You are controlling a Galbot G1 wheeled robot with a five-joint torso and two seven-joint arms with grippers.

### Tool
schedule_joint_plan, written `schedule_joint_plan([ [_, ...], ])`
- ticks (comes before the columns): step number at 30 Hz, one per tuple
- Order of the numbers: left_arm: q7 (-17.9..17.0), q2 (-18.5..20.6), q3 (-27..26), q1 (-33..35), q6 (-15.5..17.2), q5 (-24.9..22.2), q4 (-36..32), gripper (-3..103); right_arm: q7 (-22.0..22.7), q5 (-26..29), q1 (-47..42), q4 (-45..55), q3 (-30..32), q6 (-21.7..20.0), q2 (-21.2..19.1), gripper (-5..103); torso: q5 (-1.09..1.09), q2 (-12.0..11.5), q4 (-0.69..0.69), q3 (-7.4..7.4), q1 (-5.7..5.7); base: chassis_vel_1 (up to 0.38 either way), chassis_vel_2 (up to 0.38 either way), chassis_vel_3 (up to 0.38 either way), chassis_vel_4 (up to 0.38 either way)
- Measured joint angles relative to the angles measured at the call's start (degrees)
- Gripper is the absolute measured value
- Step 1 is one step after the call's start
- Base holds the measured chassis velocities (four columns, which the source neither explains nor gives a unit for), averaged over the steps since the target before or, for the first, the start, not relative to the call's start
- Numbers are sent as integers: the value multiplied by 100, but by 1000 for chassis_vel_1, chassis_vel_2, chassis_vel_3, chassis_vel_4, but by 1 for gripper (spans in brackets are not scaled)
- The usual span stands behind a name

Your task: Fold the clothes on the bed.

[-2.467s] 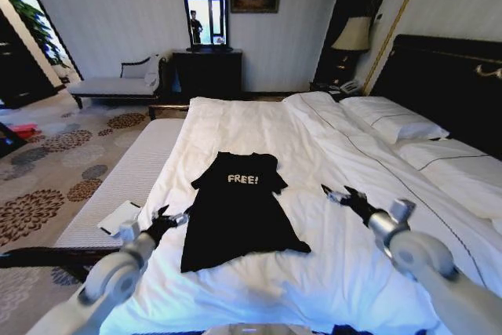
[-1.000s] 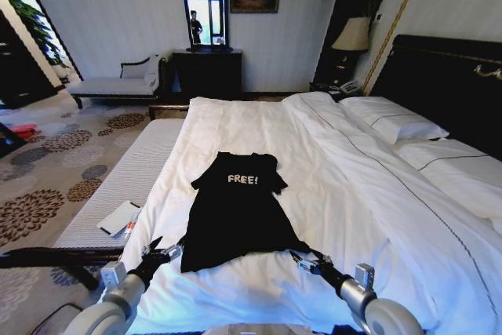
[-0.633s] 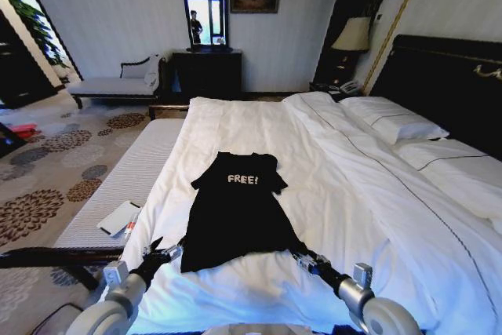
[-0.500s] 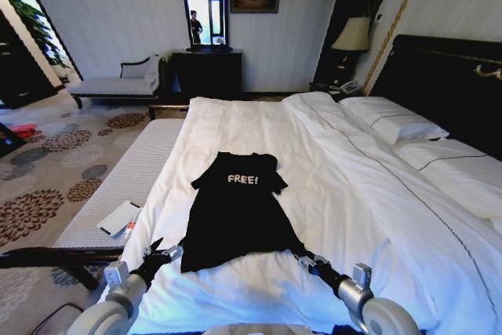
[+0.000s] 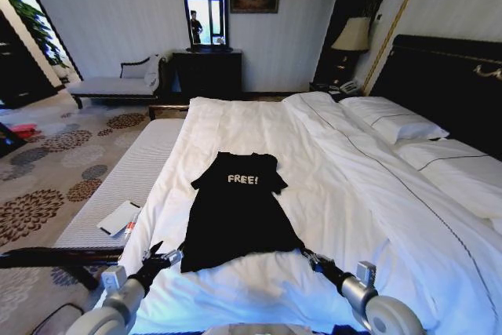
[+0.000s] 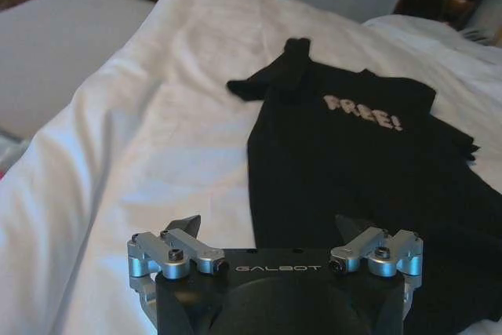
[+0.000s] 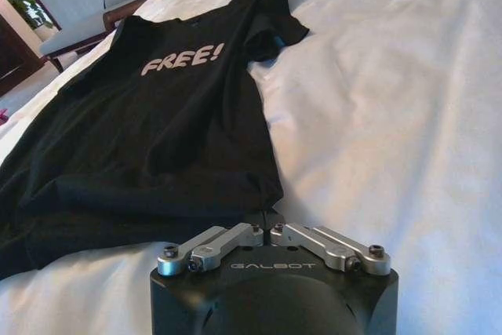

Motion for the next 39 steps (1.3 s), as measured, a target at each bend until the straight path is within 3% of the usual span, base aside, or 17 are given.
schedule_joint_plan([
  [5, -57, -51, -54, 252, 91, -279, 56, 96, 46, -2, -16, 39, 4, -27, -12, 0, 0, 0, 0, 0, 0, 0, 0, 0, 0],
  [14, 19, -243, 550, 120, 106, -81, 422, 95, 95, -32, -28, 32, -20, -37, -4, 0, -1, 0, 0, 0, 0, 0, 0, 0, 0],
  [21, 9, -309, 862, -44, 86, 60, 470, 86, 95, -46, -67, 25, 11, -36, 11, 0, -1, 0, 0, 0, 0, 0, 0, 0, 0],
  [24, 2, -266, 860, -123, 45, 31, 444, 71, 101, -40, -41, 25, -3, -37, 23, 0, 0, 0, -1, 0, 0, 0, 0, 0, 0],
  [26, 2, -261, 857, -128, 44, 18, 440, 71, 106, -40, -37, 25, -10, -38, 27, 0, 0, 0, -1, 0, 0, 0, 0, 0, 0],
  [30, 4, -254, 906, -129, 44, 9, 449, 61, 140, -35, -16, 24, -32, -49, 28, 0, 0, 0, 0, 0, 0, 0, 0, 0, 0],
  [33, 5, -271, 963, -113, 48, 26, 477, 44, 171, -27, -2, 24, -43, -60, 23, 0, 0, 0, 0, 0, 0, 0, 0, 0, 0],
  [36, 5, -273, 966, -105, 50, 25, 485, 39, 181, -25, -1, 25, -43, -61, 23, 0, 0, 0, 0, 0, 0, 0, 0, 0, 0],
  [39, 8, -276, 938, -95, 50, 0, 516, 23, 197, -23, -3, 29, -44, -62, 30, 0, 0, 0, 0, 0, 0, 0, 0, 0, 0],
])
